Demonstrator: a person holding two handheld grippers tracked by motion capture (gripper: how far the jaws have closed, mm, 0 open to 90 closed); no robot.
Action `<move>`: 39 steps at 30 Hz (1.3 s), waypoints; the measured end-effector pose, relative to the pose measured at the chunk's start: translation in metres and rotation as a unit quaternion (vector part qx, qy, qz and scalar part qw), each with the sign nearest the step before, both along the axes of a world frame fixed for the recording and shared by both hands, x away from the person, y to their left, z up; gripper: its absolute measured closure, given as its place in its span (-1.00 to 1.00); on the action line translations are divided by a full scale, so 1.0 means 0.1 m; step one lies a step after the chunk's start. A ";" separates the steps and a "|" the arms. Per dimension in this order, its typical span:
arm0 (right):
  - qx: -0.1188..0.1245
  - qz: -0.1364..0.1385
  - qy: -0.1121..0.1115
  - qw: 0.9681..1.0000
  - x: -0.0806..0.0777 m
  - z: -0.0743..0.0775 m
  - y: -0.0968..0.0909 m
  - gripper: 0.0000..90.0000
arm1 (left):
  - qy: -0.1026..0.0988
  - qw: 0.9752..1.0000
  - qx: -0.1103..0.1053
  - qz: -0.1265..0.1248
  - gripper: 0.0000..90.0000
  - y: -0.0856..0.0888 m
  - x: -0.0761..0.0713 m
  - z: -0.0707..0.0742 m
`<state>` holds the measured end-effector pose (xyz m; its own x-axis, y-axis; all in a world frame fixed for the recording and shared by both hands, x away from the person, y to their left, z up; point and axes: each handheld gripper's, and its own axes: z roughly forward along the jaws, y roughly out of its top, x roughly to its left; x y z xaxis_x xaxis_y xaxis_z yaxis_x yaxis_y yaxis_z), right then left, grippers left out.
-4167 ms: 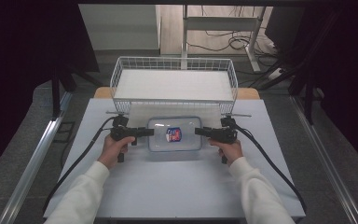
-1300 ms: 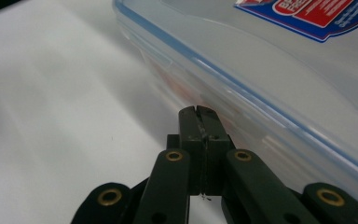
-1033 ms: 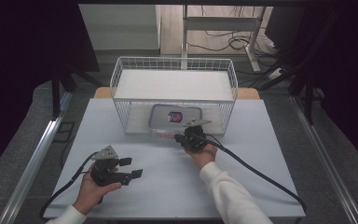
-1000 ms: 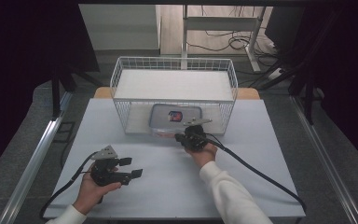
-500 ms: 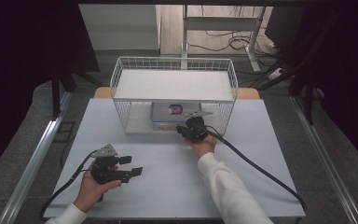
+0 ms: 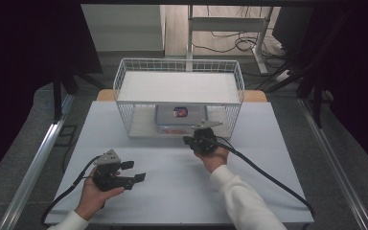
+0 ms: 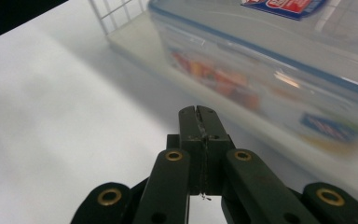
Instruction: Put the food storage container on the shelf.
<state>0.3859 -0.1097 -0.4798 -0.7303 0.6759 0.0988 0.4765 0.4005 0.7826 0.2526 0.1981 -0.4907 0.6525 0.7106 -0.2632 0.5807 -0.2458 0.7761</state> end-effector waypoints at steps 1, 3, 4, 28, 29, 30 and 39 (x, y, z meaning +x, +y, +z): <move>0.001 0.003 0.000 1.000 -0.07 0.04 -0.07 0.97 | -0.001 1.000 0.001 0.000 -0.36 0.00 0.00 0.00; 0.001 0.009 -0.004 1.000 -0.17 0.10 -0.17 0.97 | -0.001 1.000 0.002 0.001 -0.36 -0.01 -0.01 0.00; -0.001 0.013 -0.005 1.000 -0.24 0.13 -0.24 0.97 | -0.001 1.000 0.003 0.001 -0.36 -0.01 -0.01 0.00; -0.018 -0.012 0.000 1.000 -1.21 0.04 -1.48 -0.06 | -0.004 1.000 0.014 0.002 -0.38 -0.03 -0.07 0.00; -0.017 -0.016 0.000 1.000 -1.20 0.04 -1.49 -0.11 | -0.004 1.000 0.014 0.001 -0.38 -0.03 -0.07 0.00; -0.017 -0.021 -0.002 1.000 -1.20 0.04 -1.49 -0.17 | -0.004 1.000 0.015 0.001 -0.38 -0.03 -0.07 -0.01; -0.017 -0.037 -0.013 0.999 -1.20 0.05 -1.50 -0.38 | -0.004 1.000 0.013 -0.001 -0.38 -0.03 -0.06 -0.01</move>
<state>0.2656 -0.2594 -0.4750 -0.6800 0.7311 0.0555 0.4853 0.3921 0.7815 0.2466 0.1947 -0.4920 0.6557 0.7164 -0.2386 0.5737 -0.2672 0.7742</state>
